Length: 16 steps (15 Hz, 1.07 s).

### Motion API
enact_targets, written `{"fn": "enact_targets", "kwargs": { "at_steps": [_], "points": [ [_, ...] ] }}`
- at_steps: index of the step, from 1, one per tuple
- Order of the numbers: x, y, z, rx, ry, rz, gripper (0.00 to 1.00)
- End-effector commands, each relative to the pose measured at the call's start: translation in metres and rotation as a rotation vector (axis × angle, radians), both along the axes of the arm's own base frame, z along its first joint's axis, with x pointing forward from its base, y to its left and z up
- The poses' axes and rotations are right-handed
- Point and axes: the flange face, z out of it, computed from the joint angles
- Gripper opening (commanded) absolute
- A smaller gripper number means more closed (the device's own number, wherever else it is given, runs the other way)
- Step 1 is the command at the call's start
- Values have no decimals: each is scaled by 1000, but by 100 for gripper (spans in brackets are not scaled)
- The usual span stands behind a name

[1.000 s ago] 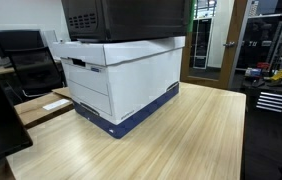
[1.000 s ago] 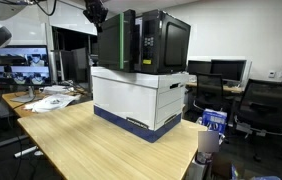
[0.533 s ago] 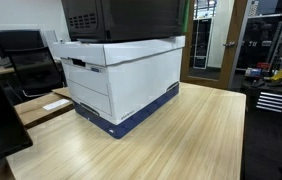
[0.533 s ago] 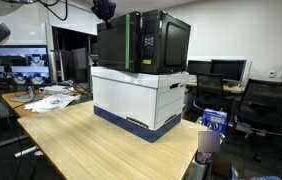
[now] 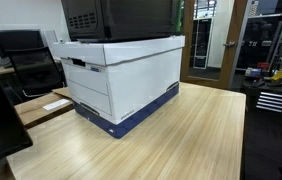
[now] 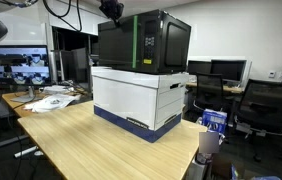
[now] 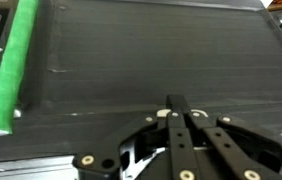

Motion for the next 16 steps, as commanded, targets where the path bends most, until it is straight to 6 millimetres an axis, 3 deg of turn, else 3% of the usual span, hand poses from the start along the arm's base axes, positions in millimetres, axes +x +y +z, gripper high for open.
{"fn": "enact_targets", "kwargs": {
  "at_steps": [1, 2, 4, 8, 13, 16],
  "points": [
    [7, -10, -3, 34, -118, -9, 2],
    [6, -10, -6, 26, -102, 6, 2],
    [-2, -7, -7, 1, 108, 26, 2],
    [-19, -2, 13, -41, 359, 45, 2],
    [-42, -6, 26, -111, 576, 74, 2],
    [-59, -15, 28, -129, 669, 177, 2]
  ]
}}
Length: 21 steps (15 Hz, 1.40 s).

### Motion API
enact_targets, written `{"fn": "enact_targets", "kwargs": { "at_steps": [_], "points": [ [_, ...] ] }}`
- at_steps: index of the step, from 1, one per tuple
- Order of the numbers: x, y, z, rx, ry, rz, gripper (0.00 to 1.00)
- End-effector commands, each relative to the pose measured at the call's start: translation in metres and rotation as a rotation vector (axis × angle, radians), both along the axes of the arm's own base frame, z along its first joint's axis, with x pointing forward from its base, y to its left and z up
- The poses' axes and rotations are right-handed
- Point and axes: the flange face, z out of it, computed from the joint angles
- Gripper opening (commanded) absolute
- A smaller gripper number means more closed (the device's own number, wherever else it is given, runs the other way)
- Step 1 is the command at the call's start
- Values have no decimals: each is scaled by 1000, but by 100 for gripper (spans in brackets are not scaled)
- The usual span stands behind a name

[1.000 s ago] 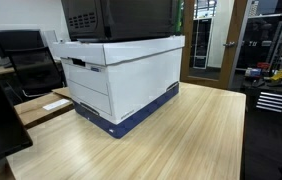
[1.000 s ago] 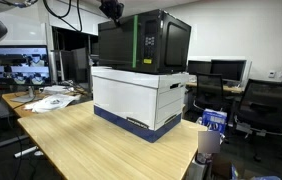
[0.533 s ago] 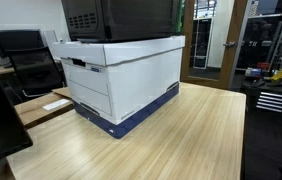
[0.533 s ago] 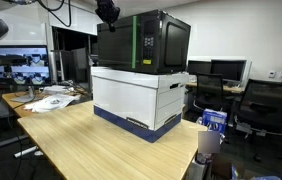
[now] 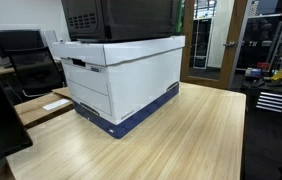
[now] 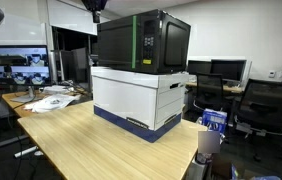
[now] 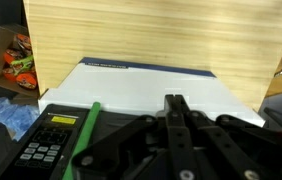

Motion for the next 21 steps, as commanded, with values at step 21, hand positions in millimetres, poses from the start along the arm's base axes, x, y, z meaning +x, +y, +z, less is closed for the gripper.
{"fn": "enact_targets", "kwargs": {
  "at_steps": [21],
  "points": [
    [-64, -30, 1, 73, 410, 1063, 3]
  ]
}}
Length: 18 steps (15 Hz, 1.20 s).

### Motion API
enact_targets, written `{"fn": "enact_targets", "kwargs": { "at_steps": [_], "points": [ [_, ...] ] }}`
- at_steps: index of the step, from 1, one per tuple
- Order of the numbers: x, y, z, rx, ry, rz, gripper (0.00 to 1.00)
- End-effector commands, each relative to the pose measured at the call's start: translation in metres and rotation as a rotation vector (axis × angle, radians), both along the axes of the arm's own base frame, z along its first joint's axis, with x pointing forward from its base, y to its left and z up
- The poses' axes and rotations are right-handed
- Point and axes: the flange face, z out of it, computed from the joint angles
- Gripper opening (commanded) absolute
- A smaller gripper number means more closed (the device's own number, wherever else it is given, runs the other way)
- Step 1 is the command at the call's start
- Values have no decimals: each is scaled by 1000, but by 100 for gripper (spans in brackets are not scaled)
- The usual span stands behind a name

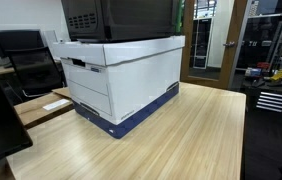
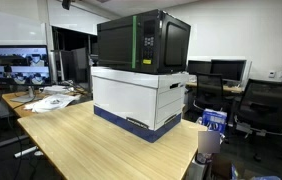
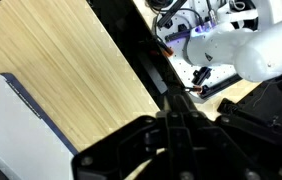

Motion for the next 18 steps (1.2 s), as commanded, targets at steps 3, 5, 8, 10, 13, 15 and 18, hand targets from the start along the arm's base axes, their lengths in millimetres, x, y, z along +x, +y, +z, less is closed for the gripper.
{"fn": "enact_targets", "kwargs": {
  "at_steps": [3, 5, 8, 10, 13, 15, 18],
  "points": [
    [-8, -3, 3, 58, 46, 287, 3],
    [-12, -1, 4, 90, 63, 410, 3],
    [-14, 0, 7, 133, 111, 548, 2],
    [-16, 2, 9, 151, 130, 641, 2],
    [-25, 8, 13, 152, 77, 496, 2],
    [-30, 15, 12, 183, 50, 381, 2],
    [-33, 24, 11, 201, 15, 221, 2]
  ]
}}
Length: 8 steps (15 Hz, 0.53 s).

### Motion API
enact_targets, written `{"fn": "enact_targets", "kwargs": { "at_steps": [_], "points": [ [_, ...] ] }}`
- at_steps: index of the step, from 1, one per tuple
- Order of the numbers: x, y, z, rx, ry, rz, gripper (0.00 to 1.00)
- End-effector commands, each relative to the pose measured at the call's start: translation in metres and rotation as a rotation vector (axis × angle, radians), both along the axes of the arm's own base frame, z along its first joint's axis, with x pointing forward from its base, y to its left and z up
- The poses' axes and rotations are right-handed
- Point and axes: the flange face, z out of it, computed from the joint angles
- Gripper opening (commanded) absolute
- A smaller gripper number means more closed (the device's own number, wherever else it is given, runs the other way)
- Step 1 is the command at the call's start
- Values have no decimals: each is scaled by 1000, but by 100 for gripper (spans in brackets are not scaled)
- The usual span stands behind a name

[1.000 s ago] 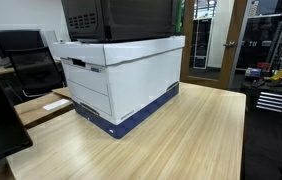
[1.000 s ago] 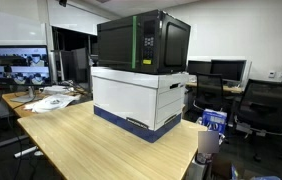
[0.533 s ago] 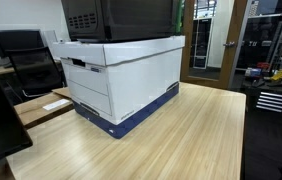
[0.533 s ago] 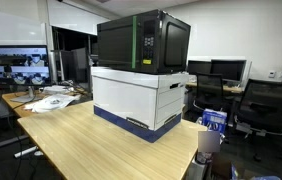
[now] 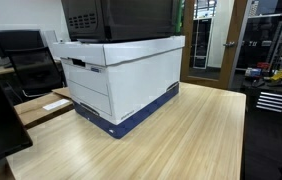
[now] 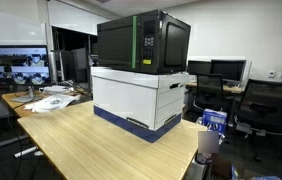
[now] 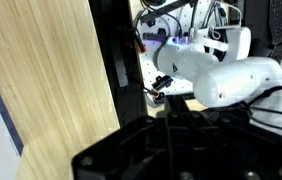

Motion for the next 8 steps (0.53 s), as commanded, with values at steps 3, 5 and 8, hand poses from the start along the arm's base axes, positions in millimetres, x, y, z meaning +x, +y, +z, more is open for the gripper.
{"fn": "enact_targets", "kwargs": {
  "at_steps": [3, 5, 8],
  "points": [
    [-3, 16, -3, 19, -61, -296, 2],
    [1, 16, -8, 24, -111, -390, 2],
    [7, 17, -15, 37, -171, -533, 1]
  ]
}}
